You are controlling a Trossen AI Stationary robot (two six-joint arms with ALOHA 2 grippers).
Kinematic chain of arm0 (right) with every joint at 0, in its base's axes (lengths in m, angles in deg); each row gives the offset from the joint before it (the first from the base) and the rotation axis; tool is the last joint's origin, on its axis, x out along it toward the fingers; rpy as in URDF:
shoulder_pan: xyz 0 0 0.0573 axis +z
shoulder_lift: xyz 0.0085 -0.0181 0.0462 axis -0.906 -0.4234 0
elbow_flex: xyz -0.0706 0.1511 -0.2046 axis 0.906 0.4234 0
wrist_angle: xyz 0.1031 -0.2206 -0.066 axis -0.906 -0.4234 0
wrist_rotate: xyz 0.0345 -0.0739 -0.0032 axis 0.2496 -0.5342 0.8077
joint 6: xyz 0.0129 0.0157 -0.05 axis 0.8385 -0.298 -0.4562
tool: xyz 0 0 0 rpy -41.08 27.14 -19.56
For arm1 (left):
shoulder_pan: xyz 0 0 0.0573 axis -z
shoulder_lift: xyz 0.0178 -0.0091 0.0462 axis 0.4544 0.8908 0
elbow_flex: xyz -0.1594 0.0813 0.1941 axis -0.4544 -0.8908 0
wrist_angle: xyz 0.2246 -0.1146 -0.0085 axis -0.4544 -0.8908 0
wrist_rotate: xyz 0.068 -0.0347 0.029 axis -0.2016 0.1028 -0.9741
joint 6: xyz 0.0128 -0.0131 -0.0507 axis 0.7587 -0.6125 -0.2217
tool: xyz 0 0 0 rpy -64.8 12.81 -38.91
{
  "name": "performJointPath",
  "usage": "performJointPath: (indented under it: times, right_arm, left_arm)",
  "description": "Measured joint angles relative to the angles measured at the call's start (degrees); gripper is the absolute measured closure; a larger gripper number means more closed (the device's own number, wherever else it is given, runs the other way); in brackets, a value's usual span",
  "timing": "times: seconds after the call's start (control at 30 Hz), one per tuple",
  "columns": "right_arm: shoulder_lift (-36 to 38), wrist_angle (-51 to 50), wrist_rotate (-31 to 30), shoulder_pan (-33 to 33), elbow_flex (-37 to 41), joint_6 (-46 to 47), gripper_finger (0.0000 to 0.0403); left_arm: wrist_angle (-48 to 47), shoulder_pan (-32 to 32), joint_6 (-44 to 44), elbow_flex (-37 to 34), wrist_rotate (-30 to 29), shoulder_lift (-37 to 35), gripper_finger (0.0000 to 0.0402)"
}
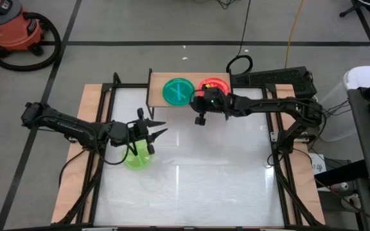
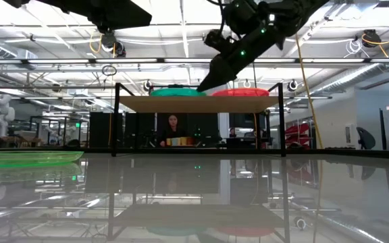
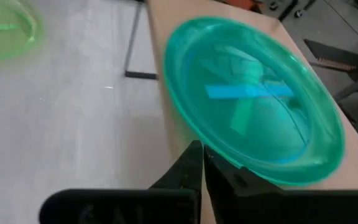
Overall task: Place and stack plates onto a shelf
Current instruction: Stack the blue plate on top of the green plate on the shelf, then stack the green plate on top of the blue plate on the shelf
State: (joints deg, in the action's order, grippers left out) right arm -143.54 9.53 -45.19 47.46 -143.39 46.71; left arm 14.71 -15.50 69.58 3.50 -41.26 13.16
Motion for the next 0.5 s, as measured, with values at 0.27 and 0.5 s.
performJointPath:
  times: [0.27,0.5]
  right_arm:
    - [3.4,-0.8,0.0,7.7,0.0,0.1,0.0403]
    - [5.2,-8.9,-7.2,19.3,1.0,3.9,0.0403]
  left_arm:
    - [-2.2,0.0,-0.9,0.0,0.1,0.0,0.0277]
    - [-4.0,0.0,-1.8,0.0,7.4,0.0,0.0277]
